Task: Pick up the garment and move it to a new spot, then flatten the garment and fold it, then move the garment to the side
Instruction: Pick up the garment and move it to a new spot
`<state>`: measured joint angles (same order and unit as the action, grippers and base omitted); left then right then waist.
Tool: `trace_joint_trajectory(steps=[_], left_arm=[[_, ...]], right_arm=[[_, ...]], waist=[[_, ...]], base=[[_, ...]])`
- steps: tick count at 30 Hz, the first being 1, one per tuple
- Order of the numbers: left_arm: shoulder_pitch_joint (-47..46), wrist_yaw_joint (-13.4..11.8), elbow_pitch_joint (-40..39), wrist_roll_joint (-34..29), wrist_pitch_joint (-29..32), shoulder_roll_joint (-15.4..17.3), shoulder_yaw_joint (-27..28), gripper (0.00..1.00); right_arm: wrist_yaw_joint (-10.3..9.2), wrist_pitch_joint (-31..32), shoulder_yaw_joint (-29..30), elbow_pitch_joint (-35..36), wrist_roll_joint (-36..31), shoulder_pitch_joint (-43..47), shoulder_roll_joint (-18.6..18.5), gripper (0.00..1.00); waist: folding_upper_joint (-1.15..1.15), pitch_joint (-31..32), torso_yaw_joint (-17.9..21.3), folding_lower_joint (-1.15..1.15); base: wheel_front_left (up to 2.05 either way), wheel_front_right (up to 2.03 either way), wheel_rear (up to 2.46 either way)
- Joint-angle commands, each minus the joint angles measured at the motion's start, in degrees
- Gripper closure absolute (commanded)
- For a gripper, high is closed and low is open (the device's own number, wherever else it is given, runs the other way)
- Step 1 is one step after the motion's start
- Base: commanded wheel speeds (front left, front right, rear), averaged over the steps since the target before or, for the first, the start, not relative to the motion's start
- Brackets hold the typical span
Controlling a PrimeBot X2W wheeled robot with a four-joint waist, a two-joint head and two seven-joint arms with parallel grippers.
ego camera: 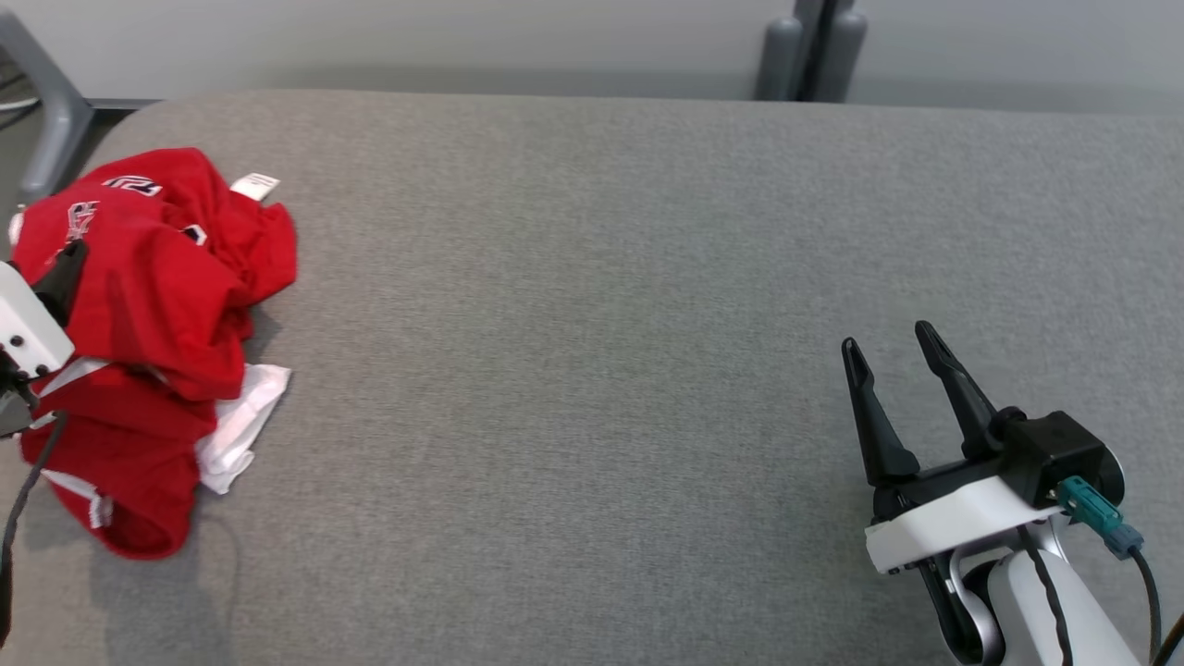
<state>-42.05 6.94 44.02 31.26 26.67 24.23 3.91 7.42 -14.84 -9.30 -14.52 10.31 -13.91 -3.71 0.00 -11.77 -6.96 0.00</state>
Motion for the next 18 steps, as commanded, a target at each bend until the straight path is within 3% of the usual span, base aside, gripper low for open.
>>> trace_joint_trajectory(steps=[1,10,15,16,18], left_arm=[[-1.2,0.1,0.9,0.4,0.0,0.2,0.1,0.00],[-1.7,0.5,9.6,2.1,6.1,2.7,-2.4,0.00],[-2.1,0.6,11.1,2.7,5.4,3.4,-3.9,0.00],[-2.2,0.6,11.2,2.8,5.5,3.4,-4.3,0.07],[-2.5,0.6,11.0,3.3,5.3,3.6,-5.0,0.51]], right_arm=[[0.13,-0.4,0.1,0.2,0.3,-0.8,-0.4,0.00],[0.13,-0.4,-0.3,0.5,0.8,-2.1,-0.7,0.00],[0.13,-0.4,0.1,0.3,0.8,-2.0,-0.7,0.00],[0.13,-0.4,0.2,0.3,0.8,-2.0,-0.6,0.00],[0.13,-0.4,0.2,0.3,0.7,-2.0,-0.5,0.00]], waist=[[0.00,-1.8,1.9,0.00],[0.00,-3.9,5.0,0.00],[0.00,-3.8,5.1,0.00],[0.00,-3.8,5.0,0.00],[0.00,-3.7,4.8,0.00]], base=[[0.00,0.00,0.00],[0.00,0.00,0.00],[0.00,0.00,0.00],[0.00,0.00,0.00],[0.00,0.00,0.00]])
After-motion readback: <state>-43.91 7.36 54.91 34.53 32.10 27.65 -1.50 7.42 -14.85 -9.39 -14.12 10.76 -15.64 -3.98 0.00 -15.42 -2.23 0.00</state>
